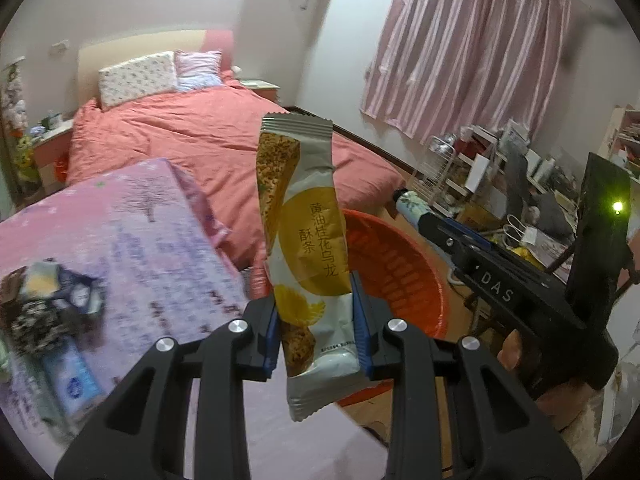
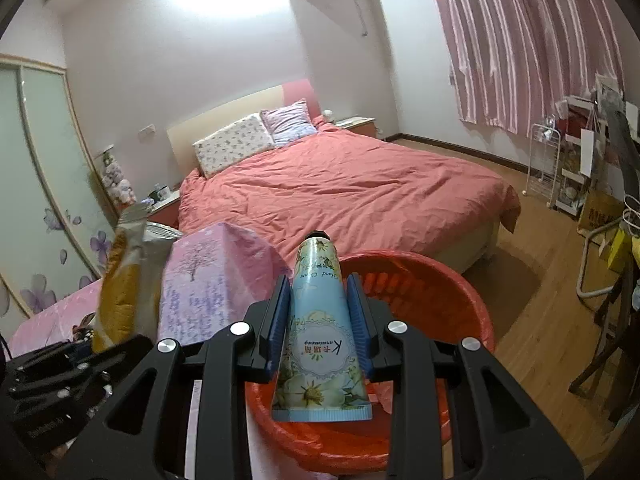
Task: Collect trash
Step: 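Lift wrapper and tube over the orange basket and open both grippers, then return both grippers to the table pile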
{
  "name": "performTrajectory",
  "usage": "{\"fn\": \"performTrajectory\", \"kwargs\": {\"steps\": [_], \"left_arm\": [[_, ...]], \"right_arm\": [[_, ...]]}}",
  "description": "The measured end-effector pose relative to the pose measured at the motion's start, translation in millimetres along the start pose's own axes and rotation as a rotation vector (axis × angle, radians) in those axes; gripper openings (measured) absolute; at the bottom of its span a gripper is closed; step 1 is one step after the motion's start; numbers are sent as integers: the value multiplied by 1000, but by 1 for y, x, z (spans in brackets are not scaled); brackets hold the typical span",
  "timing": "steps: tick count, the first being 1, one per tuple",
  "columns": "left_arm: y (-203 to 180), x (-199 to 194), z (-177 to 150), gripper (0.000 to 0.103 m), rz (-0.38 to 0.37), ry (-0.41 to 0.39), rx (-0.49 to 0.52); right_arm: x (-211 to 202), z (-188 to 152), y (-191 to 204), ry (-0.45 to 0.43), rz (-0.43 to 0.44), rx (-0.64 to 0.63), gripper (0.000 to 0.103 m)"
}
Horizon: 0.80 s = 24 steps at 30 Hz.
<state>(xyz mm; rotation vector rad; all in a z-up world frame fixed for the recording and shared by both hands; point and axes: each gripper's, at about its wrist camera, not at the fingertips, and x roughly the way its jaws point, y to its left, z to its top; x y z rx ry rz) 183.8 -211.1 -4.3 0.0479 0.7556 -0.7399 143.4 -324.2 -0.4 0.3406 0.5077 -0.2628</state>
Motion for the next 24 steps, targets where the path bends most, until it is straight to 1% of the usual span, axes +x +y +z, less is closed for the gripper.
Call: {"fn": "performTrajectory", "kwargs": {"steps": [5, 7, 8, 10, 12, 13, 14, 16, 18, 24], "left_arm": [[-14, 41, 6, 31, -21, 47, 22], [-17, 55, 6, 33, -24, 64, 32], [-19, 62, 6, 35, -20, 73, 35], [-18, 76, 6, 43, -8, 92, 36], [-14, 81, 3, 58, 13, 102, 32], [-11, 83, 1, 60, 27, 107, 28], [-6, 84, -1, 61, 36, 112, 22], [4, 83, -6, 62, 56, 120, 11], [11, 77, -7, 67, 76, 118, 5], [44, 46, -18, 81, 181, 86, -23]], "right_arm": [[10, 2, -21, 7, -12, 40, 30], [15, 3, -27, 10, -14, 62, 30], [19, 4, -31, 13, -14, 73, 30], [24, 3, -33, 25, -7, 78, 31], [30, 1, -36, 35, -4, 88, 39], [32, 0, -38, 43, -6, 89, 49], [33, -3, -38, 46, -15, 88, 57], [31, -6, -37, 47, -28, 78, 57], [29, -10, -36, 54, -36, 69, 58], [19, -12, -18, 47, -64, 1, 66]]}}
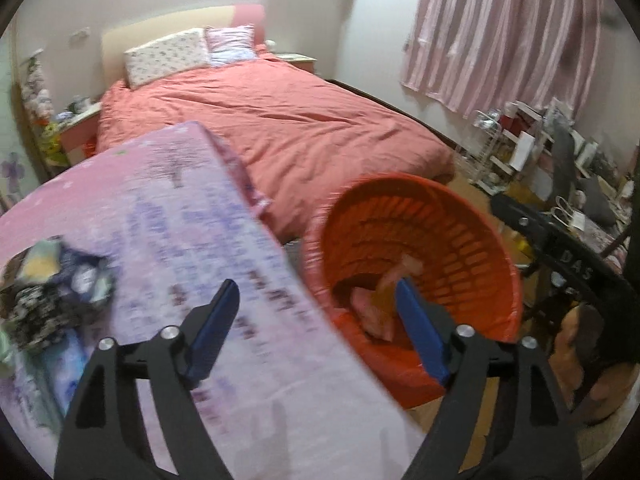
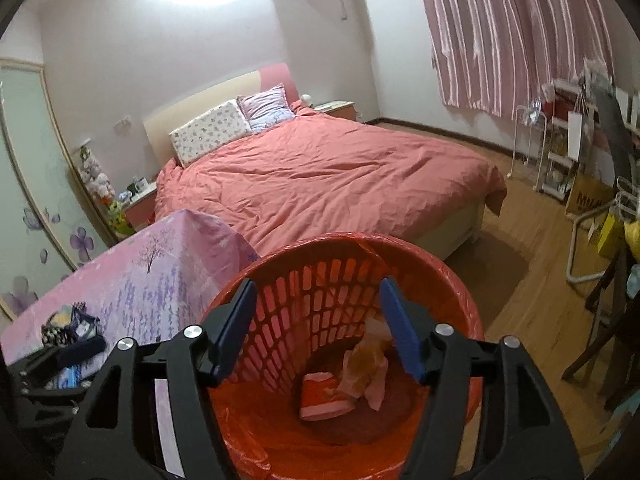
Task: Collect trash
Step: 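Return both grippers to the table pile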
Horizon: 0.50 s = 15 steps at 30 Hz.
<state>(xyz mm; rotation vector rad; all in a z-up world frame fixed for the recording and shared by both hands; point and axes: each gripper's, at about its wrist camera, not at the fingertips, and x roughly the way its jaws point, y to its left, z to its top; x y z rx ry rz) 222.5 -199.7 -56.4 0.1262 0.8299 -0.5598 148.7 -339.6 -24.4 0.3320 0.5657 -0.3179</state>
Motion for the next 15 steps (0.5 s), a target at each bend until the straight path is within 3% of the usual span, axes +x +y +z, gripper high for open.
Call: {"fn": "performTrajectory", "kwargs": {"steps": [9, 15], "left_arm": [[93, -63, -31, 83, 191, -62, -92], [194, -99, -56, 83, 368, -62, -267]], "right_arm": [[0, -9, 48, 37, 40, -103, 68], [1, -23, 89, 84, 87, -167, 68]]}}
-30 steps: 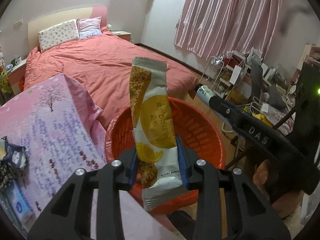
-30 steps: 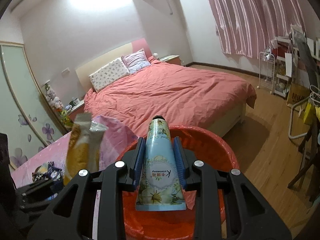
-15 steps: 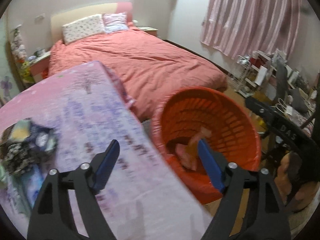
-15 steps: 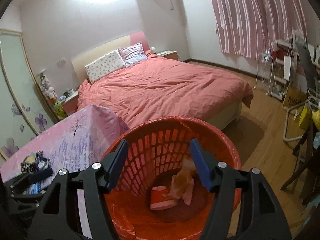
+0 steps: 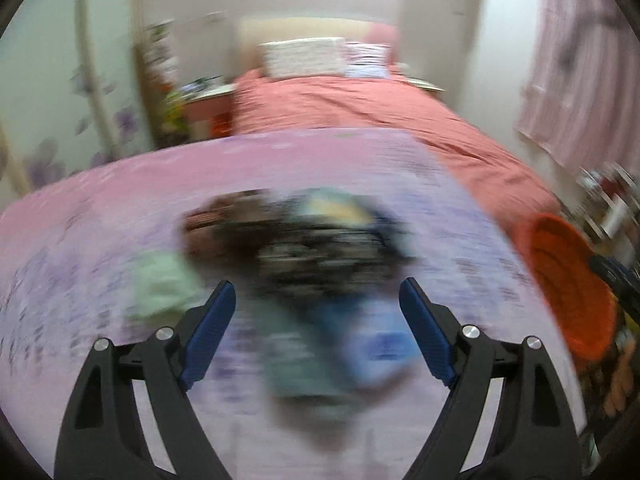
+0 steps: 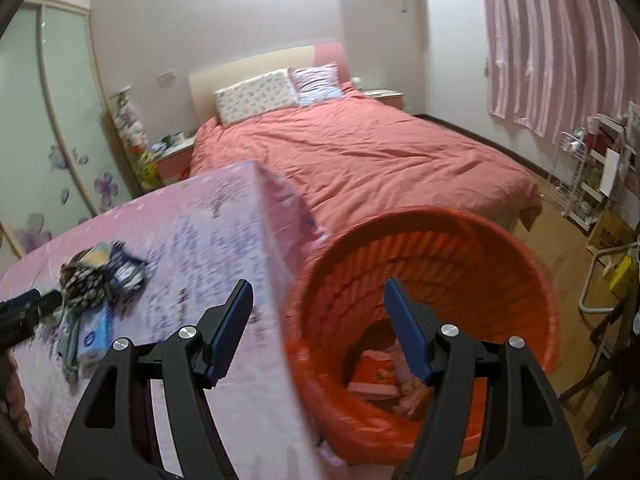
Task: Collect trash
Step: 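Return both grippers to the table pile, then grasp the green cloth with the left gripper while the right grasps the Vinda tissue pack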
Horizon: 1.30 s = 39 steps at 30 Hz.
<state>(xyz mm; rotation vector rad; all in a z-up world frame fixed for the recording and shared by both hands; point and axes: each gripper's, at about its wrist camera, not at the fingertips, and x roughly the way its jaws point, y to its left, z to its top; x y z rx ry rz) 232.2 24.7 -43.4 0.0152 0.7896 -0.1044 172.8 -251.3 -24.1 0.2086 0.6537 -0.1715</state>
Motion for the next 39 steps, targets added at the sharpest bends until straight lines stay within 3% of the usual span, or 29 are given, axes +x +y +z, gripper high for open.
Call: {"fn": "performTrajectory", "kwargs": {"steps": [4, 8, 13, 18, 20, 25, 34, 36, 39], "left_arm": [[62, 12, 0, 81, 114, 23, -108], [97, 27, 0, 74, 143, 57, -168], [110, 50, 1, 60, 137, 97, -173], [105, 64, 0, 30, 107, 109, -174], [105, 61, -2, 28, 105, 117, -166], [107, 49, -17, 29, 135, 100, -114], [112, 49, -18, 32, 116, 100, -149], [111, 49, -17, 32, 113, 100, -151], [110, 49, -18, 32, 113, 100, -152]], "right_arm": [[4, -5, 29, 31, 47, -49, 68], [9, -13, 63, 72, 109, -105, 66], [16, -25, 109, 124, 187, -181, 63], [24, -37, 145, 198, 267, -236, 59], [27, -43, 156, 224, 288, -260, 59], [30, -50, 174, 257, 322, -291, 59], [45, -58, 207, 291, 299, -335, 64], [45, -59, 211, 275, 265, -357, 56], [43, -59, 204, 276, 239, -337, 54]]}}
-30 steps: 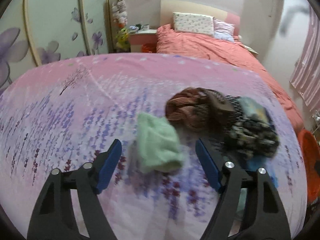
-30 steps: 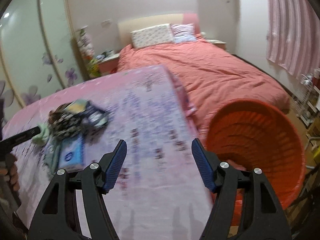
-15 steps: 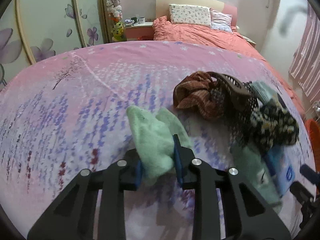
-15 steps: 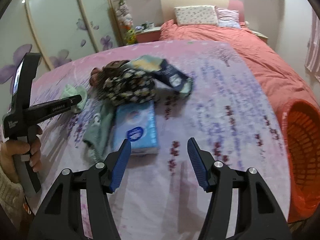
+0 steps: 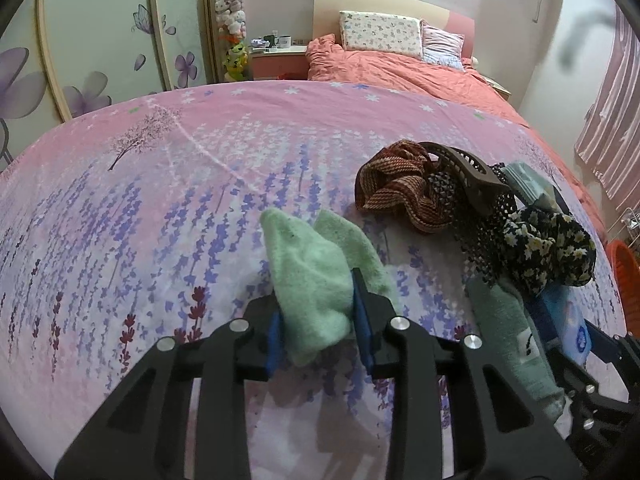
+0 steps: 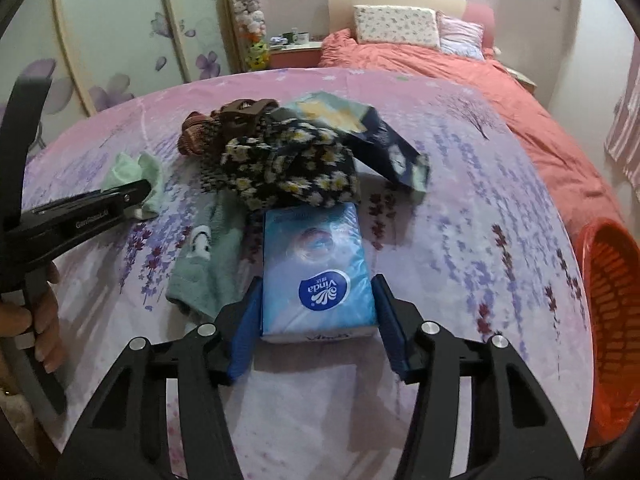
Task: Collect trash
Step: 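Grasp the green cloth with the left gripper while the right grasps the Vinda tissue pack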
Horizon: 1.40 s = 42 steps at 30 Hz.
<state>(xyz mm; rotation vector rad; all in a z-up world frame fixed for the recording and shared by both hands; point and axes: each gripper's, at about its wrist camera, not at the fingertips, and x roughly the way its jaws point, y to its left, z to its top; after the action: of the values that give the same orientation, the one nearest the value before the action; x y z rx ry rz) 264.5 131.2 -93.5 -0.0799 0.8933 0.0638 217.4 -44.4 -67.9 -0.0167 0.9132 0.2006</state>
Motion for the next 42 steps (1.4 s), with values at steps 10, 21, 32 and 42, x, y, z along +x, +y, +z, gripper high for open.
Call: {"fn": "performTrajectory", "kwargs": {"steps": [10, 21, 32, 42], "left_arm": [[3, 2, 0, 32, -5, 0, -3], [9, 3, -1, 32, -16, -1, -8], [22, 4, -1, 32, -46, -4, -29], [19, 4, 1, 33, -39, -3, -6]], "right_arm": [[-8, -3, -73, -11, -142, 222, 54], [13, 14, -69, -15, -183, 172, 59], [11, 11, -72, -17, -179, 176, 59], [10, 12, -72, -17, -178, 180, 59]]}}
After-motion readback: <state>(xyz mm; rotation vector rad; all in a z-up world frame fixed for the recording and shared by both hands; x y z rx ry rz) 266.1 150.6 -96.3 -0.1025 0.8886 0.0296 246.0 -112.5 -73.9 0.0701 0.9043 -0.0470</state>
